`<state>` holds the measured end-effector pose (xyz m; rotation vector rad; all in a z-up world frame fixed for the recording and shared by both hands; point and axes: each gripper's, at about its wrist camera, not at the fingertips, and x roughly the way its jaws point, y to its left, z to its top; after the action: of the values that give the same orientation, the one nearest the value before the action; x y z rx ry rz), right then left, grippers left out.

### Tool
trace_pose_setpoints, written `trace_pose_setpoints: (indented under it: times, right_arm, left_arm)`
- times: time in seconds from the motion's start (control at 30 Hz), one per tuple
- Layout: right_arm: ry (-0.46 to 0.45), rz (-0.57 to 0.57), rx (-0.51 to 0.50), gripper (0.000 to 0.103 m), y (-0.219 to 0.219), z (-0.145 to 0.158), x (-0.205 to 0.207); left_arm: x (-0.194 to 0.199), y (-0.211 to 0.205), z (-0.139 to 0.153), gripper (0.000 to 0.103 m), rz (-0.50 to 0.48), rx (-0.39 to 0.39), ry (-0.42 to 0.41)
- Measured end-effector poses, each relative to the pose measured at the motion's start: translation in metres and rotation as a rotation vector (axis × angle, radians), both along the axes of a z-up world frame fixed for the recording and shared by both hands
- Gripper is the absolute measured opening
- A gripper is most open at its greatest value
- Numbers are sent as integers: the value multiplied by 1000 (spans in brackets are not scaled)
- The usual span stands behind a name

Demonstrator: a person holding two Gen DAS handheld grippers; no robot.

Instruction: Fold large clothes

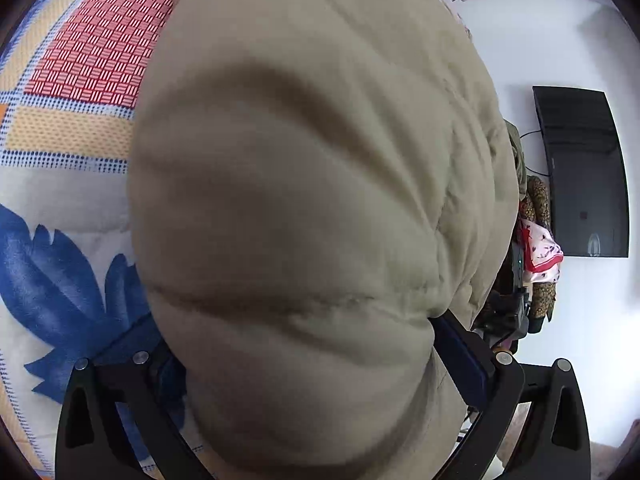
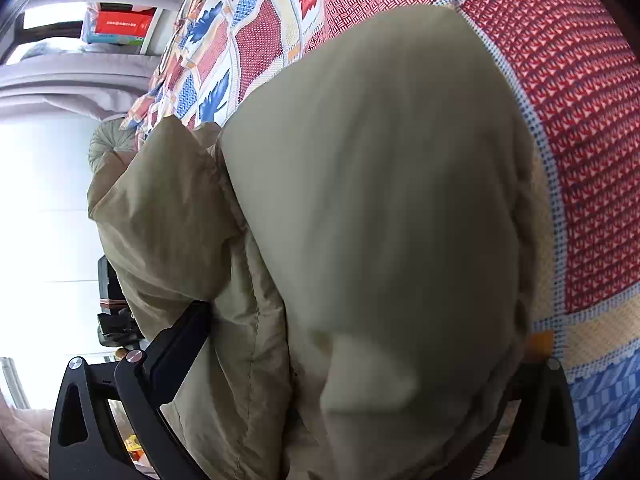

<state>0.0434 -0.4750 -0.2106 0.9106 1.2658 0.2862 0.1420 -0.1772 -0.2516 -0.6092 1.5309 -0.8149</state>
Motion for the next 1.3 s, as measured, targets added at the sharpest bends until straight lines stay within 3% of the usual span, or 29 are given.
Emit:
trace_pose_setpoints:
  times: [0.07,0.13,0.17,0.2,0.33,0.6,0.83,0.97,1.13,1.23,1.3]
  right_arm:
    - [17,-37,16,102,1,1,1]
    - [29,-45,30,89,4,4,2]
    - [26,-49,34,74,6,7,3]
    - [22,-51,31,66,8,11,2]
    - [-6,-48,25,49,26,32,8]
    - [-95,2,42,48,92,76,55]
    - [-151,65,70,48,177,82,128]
    - [-176,93,67,48,227,77,177]
    - [-170,98,15,48,267,54,225]
    - [-128,80,-11,49,277,33,236]
    - [-119,33,9,55,277,21,242]
  left_arm:
    - [-2,-1,9,92,1,11,-30]
    - [-3,4,20,83,-5,19,-63]
    - [-3,6,26,78,-8,16,-80]
    - [-2,9,34,76,-14,17,-98]
    - [4,25,63,75,-13,8,-164]
    - [48,101,109,75,70,21,-265]
    - [102,188,120,75,205,78,-305]
    - [132,226,109,75,247,115,-324]
    - [160,252,66,80,292,235,-308]
    - [163,265,40,87,344,207,-273]
    - [162,276,32,89,384,205,-263]
